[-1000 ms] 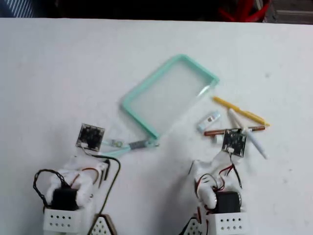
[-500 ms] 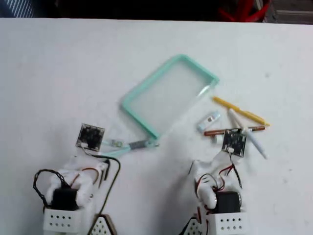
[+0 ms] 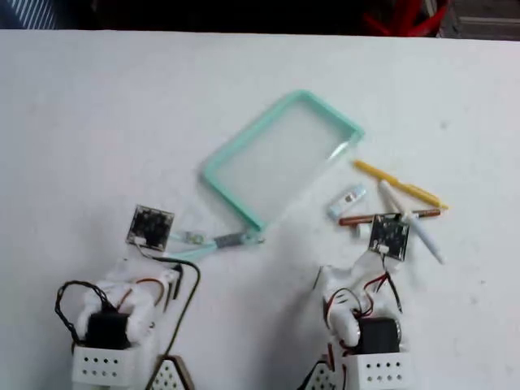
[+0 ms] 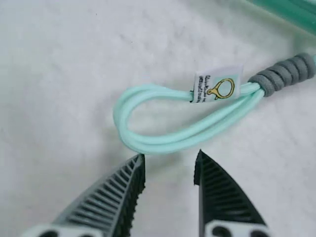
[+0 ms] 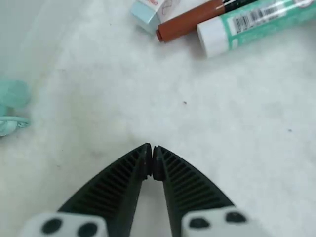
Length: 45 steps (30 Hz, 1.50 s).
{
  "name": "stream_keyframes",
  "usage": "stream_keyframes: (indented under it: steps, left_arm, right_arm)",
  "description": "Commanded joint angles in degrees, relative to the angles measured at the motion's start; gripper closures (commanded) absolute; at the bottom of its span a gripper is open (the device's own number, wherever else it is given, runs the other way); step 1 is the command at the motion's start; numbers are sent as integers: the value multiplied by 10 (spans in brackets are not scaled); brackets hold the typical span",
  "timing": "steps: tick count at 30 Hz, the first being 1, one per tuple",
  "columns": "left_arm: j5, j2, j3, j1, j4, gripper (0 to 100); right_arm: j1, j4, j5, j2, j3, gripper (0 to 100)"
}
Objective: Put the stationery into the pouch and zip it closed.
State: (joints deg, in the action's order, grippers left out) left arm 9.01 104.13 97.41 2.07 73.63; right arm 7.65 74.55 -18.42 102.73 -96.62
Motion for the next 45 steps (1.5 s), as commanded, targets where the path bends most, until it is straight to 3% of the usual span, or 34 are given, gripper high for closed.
stream_keyframes:
  steps: [1, 9, 13, 19, 22, 32, 45]
  left_arm:
    - [-6, 4, -4, 5, 2, 830]
    - [-6, 4, -4, 5, 2, 830]
    - [-6, 4, -4, 5, 2, 830]
    - [-6, 4, -4, 5, 2, 830]
    - [-6, 4, -4, 5, 2, 830]
    - [-6, 4, -4, 5, 2, 830]
    - [-6, 4, -4, 5, 2, 830]
  right_arm:
    - [-3, -8, -6, 4, -3, 980]
    - [28, -9, -8, 4, -3, 980]
    - [115, -22, -8, 4, -3, 980]
    - [187, -173, -7, 3, -3, 980]
    - [206, -160, -4, 3, -3, 979]
    - [378, -133, -4, 4, -3, 980]
    - [384, -133, -6, 4, -3, 980]
